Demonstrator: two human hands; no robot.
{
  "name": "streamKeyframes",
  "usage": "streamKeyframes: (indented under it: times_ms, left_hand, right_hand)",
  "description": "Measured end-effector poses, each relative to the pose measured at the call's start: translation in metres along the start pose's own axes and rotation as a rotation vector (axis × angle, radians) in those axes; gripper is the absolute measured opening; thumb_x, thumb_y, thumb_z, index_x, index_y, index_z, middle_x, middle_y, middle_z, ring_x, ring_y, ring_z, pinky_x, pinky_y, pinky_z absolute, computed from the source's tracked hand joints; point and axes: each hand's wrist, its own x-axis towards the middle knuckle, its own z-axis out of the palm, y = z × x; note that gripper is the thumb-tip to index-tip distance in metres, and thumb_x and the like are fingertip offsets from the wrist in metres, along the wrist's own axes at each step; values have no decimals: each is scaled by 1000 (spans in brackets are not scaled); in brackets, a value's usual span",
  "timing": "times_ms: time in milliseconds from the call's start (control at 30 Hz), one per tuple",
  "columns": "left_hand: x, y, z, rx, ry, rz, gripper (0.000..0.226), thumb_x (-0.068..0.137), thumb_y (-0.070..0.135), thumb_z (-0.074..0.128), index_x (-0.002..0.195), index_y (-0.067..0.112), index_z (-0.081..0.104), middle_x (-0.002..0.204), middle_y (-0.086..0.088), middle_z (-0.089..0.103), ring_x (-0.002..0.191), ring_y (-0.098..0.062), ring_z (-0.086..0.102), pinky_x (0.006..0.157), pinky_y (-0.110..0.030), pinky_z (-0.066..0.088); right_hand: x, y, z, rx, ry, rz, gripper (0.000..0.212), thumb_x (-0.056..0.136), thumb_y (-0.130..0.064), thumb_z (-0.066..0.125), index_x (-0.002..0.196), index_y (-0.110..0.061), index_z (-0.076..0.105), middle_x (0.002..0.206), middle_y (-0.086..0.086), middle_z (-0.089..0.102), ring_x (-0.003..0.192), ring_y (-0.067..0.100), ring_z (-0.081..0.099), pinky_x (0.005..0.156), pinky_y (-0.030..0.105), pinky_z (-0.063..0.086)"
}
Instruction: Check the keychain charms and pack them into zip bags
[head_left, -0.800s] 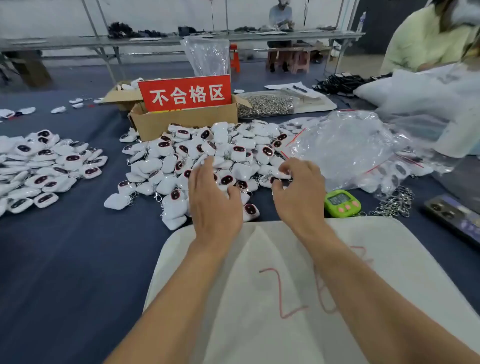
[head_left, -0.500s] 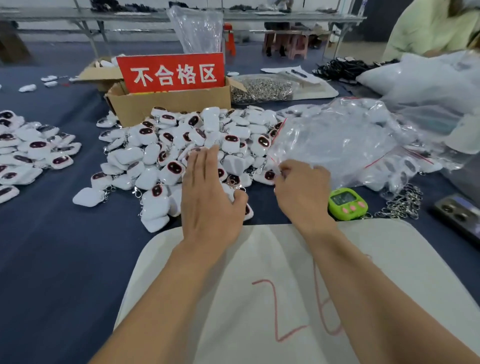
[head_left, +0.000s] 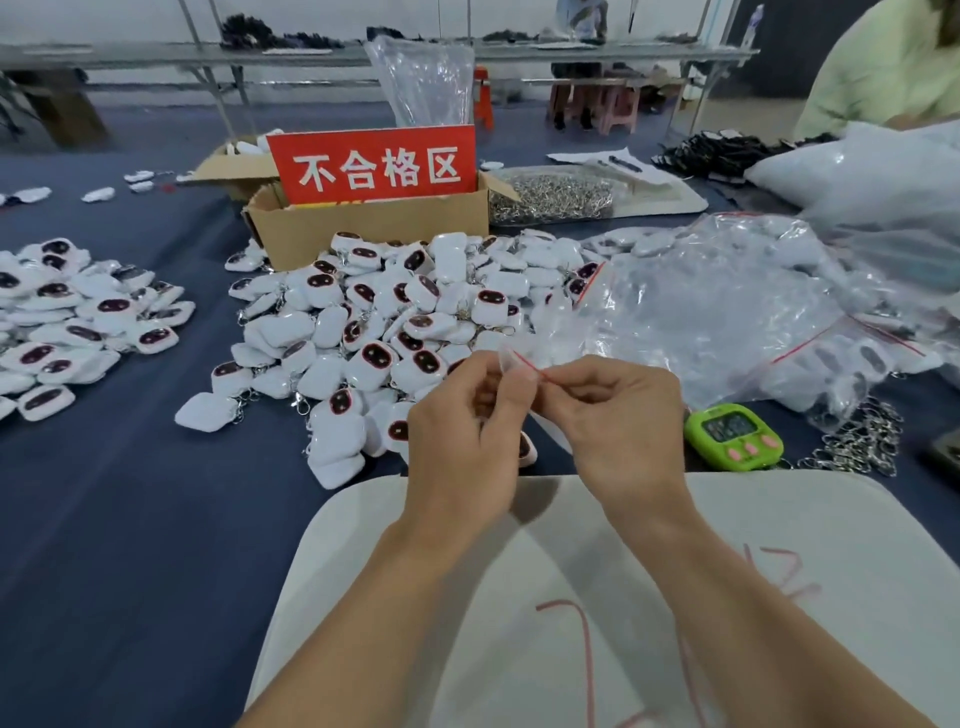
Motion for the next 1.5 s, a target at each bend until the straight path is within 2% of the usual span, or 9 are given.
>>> streamKeyframes:
  times_ms: [133, 300, 467, 567, 767, 933, 1067, 1233, 1500]
  left_hand:
    - [4, -4, 3, 8, -16, -74, 32, 101, 38, 56, 74, 25, 68, 63, 8, 62, 59, -4, 51, 57, -21, 39]
    - [8, -4, -5, 120, 121, -58, 23, 92, 31, 55, 89, 24, 77, 71, 10, 71, 69, -9, 62, 70, -29, 50]
    - [7, 1, -15, 432, 378, 137, 19, 80, 17, 67, 87, 26, 83, 59, 4, 69, 55, -20, 62, 57, -31, 50]
    - [4, 7, -15, 525, 520, 368, 29, 77, 3, 67, 92, 22, 83, 76, 4, 77, 70, -15, 71, 59, -20, 42]
    - [-9, 21, -2, 378, 143, 529, 71, 64, 7, 57, 134, 11, 66, 133, 1, 68, 135, -15, 54, 111, -24, 43]
    - [2, 12, -7, 599, 28, 450, 98, 64, -6, 42, 159, 17, 35, 168, -3, 27, 157, -22, 19, 127, -39, 22]
    - [5, 10, -5, 632, 0, 470, 105, 64, -4, 56, 162, 22, 27, 171, -2, 18, 159, -21, 11, 128, -40, 16]
    - [3, 8, -2, 704, -87, 534, 109, 67, -12, 67, 162, 24, 26, 170, -2, 21, 159, -20, 10, 128, -43, 15]
    - [7, -1, -9, 651, -115, 504, 106, 68, 0, 66, 161, 28, 24, 169, 6, 22, 159, -13, 10, 128, -37, 11]
  right_hand:
    - [-2, 3, 0, -31, 41, -19, 31, 77, -21, 91, 62, -15, 64, 51, -8, 63, 46, 3, 50, 48, 18, 41]
    - [3, 1, -2, 113, -22, 30, 30, 78, 4, 79, 68, -15, 58, 60, -2, 64, 56, 10, 56, 55, 22, 46]
    - [11, 11, -15, -635, 198, -232, 17, 90, -35, 69, 81, -31, 55, 93, -1, 63, 93, 22, 54, 80, 34, 40]
    - [17, 18, -16, -805, 126, -167, 43, 96, -52, 39, 69, -19, 49, 69, -2, 57, 71, 27, 50, 66, 39, 34]
    - [21, 19, -5, -321, -60, 58, 31, 94, -11, 55, 64, -18, 62, 55, -4, 64, 54, 14, 57, 56, 30, 46]
    - [24, 8, -11, 430, -145, 506, 22, 89, -4, 57, 74, -9, 72, 52, 5, 42, 38, 13, 22, 40, 23, 16]
    - [20, 6, -12, 212, -305, 437, 24, 68, -5, 59, 48, -18, 62, 51, 5, 40, 41, 14, 28, 41, 23, 20]
    - [15, 17, -8, -505, -271, -74, 33, 92, -8, 57, 60, -5, 52, 54, 2, 59, 49, 8, 47, 53, 26, 43]
    - [17, 12, -1, -216, -277, -27, 40, 95, -21, 52, 59, -7, 60, 53, 8, 63, 51, 11, 54, 56, 31, 46]
